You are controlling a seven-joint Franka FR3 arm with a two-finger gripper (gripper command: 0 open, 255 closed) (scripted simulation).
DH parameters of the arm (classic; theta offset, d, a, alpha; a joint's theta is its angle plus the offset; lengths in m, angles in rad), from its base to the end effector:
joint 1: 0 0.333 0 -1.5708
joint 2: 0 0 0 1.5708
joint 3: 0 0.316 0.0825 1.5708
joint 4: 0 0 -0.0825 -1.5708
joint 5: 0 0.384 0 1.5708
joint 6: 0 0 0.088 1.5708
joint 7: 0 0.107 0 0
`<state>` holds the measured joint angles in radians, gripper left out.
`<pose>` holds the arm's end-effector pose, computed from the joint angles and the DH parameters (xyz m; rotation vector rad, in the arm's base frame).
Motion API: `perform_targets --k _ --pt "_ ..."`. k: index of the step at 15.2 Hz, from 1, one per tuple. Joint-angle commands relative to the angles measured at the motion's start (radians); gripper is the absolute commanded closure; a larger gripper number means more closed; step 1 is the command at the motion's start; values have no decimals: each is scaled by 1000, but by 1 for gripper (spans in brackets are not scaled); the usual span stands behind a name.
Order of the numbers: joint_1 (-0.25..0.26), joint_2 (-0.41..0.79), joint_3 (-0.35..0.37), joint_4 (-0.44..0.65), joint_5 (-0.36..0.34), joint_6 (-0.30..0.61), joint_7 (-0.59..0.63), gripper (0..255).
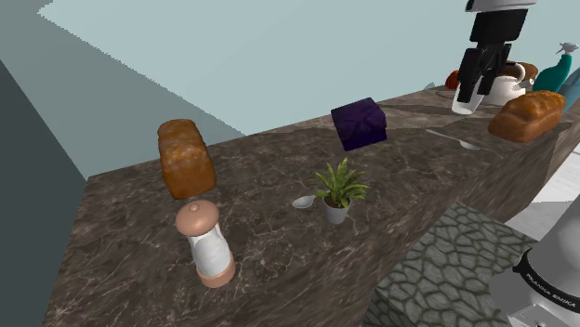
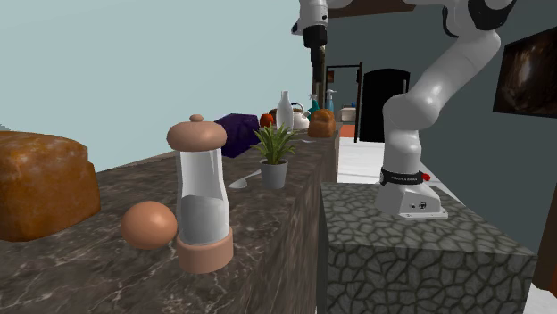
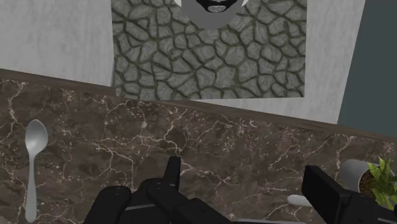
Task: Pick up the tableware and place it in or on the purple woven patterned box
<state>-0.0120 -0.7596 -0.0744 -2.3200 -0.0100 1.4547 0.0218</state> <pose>0.3003 -0.0342 0.5889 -3.0909 0.1325 0.1644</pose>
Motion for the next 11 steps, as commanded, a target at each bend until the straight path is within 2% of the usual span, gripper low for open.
perform_targets --k 1,11 --pt "0 0 0 0 0 0 0 0" --pt "58 86 200 -124 111 292 229 0"
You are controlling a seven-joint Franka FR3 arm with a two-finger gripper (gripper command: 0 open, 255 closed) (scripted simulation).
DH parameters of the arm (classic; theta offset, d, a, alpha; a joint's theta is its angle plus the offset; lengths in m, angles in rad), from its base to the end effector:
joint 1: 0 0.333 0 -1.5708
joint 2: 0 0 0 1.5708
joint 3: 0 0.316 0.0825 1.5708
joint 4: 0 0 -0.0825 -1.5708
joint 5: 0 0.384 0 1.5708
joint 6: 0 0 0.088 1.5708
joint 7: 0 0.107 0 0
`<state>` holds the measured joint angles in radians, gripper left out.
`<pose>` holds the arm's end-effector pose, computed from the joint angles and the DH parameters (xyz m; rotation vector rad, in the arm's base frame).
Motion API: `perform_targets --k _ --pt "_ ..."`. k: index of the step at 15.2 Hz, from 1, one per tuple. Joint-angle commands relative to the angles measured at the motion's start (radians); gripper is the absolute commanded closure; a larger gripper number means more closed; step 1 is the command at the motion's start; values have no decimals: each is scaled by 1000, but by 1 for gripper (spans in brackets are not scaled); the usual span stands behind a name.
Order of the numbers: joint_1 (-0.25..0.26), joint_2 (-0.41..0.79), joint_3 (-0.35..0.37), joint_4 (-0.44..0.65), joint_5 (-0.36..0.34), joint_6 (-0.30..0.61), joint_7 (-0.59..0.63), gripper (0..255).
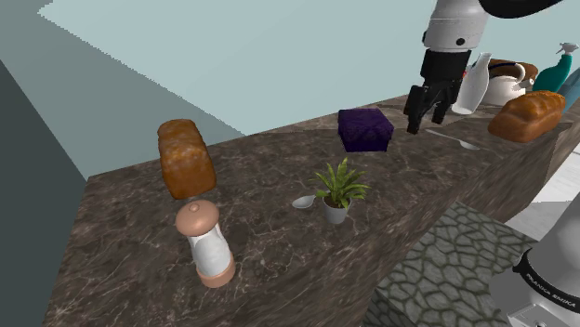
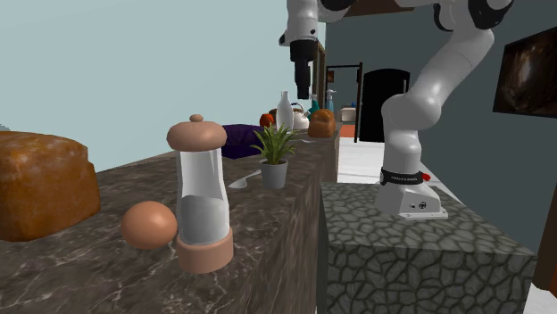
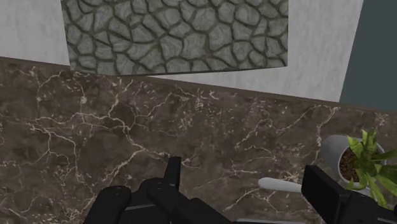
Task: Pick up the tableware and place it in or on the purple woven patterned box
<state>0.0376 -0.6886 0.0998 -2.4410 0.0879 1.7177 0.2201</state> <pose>0.3357 0.0595 0.5298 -3.1183 0.1889 0.0625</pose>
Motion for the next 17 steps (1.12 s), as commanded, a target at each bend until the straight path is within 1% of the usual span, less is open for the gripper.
perform_targets --k 1,6,10,14,17 --pt "13 34 46 -7 20 60 53 0" --pt "30 148 150 -5 41 212 170 0" --pt "32 264 233 24 27 328 272 0" --pt "23 400 314 79 -24 430 390 0" --pt "13 514 370 135 -94 493 494 0"
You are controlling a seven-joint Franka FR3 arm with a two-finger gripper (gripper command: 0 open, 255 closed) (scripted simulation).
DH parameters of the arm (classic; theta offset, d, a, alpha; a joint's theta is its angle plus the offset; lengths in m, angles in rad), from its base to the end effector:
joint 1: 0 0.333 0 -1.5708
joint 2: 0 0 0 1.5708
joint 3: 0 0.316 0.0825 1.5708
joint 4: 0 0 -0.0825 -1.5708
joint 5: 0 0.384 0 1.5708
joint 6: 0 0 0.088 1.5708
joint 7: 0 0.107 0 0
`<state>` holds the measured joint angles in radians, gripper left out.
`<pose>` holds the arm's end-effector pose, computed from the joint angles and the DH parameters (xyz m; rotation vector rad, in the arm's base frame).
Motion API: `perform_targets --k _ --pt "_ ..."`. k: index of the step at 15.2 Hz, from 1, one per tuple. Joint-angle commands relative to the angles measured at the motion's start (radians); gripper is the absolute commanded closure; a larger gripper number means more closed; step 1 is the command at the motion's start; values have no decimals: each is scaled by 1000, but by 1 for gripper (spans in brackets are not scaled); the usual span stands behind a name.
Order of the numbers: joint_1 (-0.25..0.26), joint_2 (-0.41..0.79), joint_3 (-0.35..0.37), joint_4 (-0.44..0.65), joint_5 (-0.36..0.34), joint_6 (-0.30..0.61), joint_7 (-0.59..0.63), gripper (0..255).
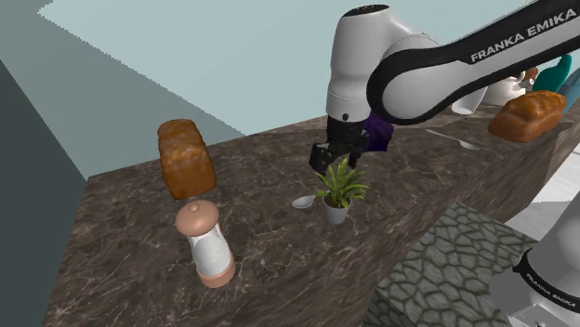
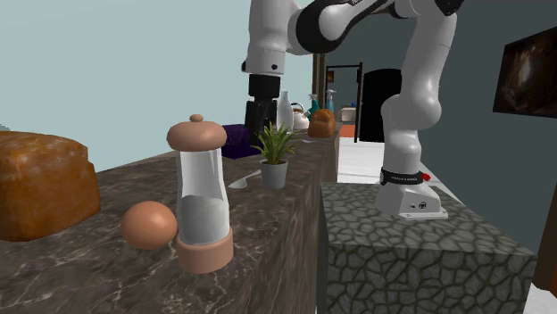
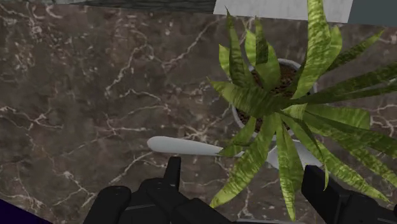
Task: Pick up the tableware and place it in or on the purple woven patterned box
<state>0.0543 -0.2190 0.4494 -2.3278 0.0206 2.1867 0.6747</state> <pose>0.4199 0.2368 0.4230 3.0916 -0.2932 0.1405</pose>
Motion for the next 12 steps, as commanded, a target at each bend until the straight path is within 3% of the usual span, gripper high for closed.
perform_targets --k 1,7,12 --pt "-7 84 37 44 -57 41 78 0" --pt "21 338 85 211 -285 95 319 0" --pt "28 385 70 195 -329 149 348 0"
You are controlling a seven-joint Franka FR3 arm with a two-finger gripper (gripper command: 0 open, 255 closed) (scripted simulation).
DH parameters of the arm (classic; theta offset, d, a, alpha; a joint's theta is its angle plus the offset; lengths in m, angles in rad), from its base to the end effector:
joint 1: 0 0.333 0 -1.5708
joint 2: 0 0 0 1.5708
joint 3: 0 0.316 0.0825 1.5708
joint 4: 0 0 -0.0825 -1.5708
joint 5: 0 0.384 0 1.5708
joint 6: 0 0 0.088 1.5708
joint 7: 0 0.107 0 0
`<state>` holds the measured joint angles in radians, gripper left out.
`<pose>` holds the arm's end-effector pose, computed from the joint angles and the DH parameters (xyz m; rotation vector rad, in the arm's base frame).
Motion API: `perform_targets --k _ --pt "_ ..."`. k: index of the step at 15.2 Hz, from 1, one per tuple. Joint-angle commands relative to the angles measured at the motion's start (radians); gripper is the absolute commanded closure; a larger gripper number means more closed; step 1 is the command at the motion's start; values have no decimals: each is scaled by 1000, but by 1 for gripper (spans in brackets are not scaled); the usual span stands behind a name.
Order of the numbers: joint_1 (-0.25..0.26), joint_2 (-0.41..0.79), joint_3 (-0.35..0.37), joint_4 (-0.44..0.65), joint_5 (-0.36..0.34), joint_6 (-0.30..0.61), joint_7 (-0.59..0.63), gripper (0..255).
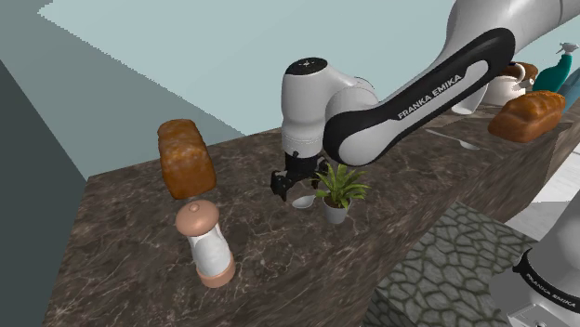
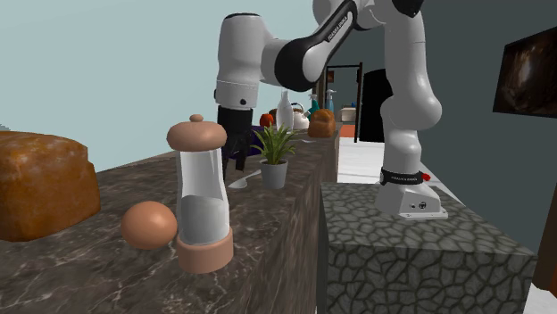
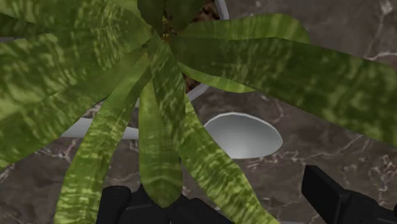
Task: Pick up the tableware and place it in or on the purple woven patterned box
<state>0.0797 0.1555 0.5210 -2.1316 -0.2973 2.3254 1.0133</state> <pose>0.4727 0.3123 0.3506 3.0603 -0.3423 0.2318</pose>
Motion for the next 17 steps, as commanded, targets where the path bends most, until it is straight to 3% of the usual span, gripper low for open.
perform_targets --k 1,11,12,17 --pt "4 21 -5 -4 -20 21 16 0" --pt "6 37 -10 -7 -35 36 25 0" --pt "6 37 -10 -7 -35 36 25 255" --pt "6 37 -10 -7 -35 36 25 255"
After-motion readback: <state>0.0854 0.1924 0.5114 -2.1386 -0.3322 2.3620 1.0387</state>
